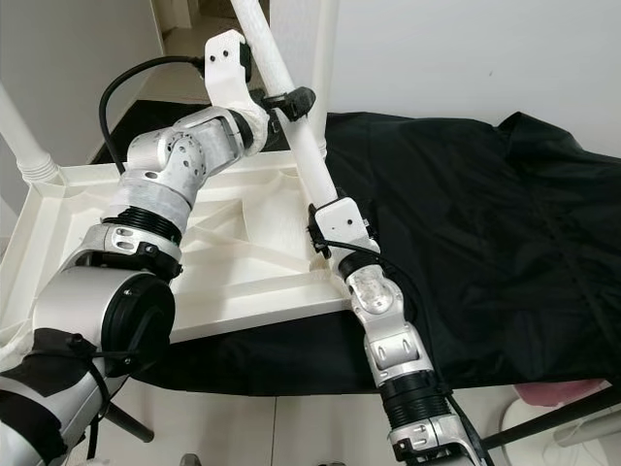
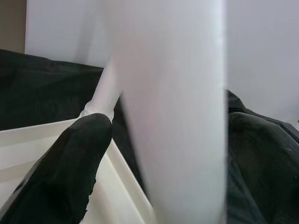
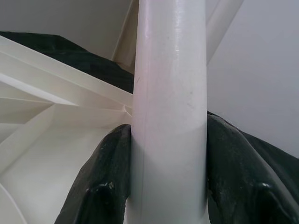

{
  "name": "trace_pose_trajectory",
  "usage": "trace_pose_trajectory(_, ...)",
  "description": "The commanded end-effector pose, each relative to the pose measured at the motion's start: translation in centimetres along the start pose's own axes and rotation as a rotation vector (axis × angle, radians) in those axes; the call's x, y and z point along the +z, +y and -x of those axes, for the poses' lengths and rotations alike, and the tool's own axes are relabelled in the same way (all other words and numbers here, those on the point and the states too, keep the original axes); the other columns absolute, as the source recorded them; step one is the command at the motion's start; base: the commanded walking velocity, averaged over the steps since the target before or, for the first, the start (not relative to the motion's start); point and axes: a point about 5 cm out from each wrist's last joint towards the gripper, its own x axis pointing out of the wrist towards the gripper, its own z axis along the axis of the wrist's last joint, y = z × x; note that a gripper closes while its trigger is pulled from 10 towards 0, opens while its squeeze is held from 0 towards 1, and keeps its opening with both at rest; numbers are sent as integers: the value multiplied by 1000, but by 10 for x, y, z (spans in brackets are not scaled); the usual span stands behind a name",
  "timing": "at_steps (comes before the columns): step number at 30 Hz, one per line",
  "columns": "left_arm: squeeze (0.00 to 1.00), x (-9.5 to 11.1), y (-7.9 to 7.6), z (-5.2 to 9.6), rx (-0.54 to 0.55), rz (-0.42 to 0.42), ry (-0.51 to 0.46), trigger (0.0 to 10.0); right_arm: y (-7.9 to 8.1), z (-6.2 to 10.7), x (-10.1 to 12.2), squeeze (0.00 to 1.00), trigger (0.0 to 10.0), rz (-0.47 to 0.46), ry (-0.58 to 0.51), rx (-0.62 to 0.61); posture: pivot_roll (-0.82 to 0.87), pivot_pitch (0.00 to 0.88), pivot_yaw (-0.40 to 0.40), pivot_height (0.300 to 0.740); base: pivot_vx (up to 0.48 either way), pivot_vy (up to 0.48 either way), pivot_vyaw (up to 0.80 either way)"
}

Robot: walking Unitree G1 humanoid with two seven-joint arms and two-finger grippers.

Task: Building children table

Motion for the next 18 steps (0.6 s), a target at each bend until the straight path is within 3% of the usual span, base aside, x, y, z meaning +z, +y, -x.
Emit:
trace_pose_trajectory(1,0,3,-7,-3,-8,14,-5,10000,4,-1,5,0,10000,43,-33,-11,-31,0,-11,740,0,0,0)
trace_pose_trajectory(11,0,6,-8,-3,-4,21,-19,10000,13,0,4,0,10000,48,-31,-10,-37,0,-18,740,0,0,0)
trace_pose_trajectory(12,0,9,-8,-2,-6,28,-37,7098,14,0,6,0,10000,68,-37,-15,-52,0,-15,740,0,0,0)
trace_pose_trajectory(16,0,12,-9,-2,-11,29,-51,7255,13,1,7,0,10000,70,-41,-22,-51,0,-14,740,0,0,0)
trace_pose_trajectory(17,0,14,-9,-2,-14,29,-55,10000,13,1,7,0,10000,68,-42,-24,-51,0,-15,740,0,0,0)
trace_pose_trajectory(18,0,16,-9,-2,-12,24,-62,10000,13,1,8,0,10000,72,-46,-26,-51,0,-15,740,0,0,0)
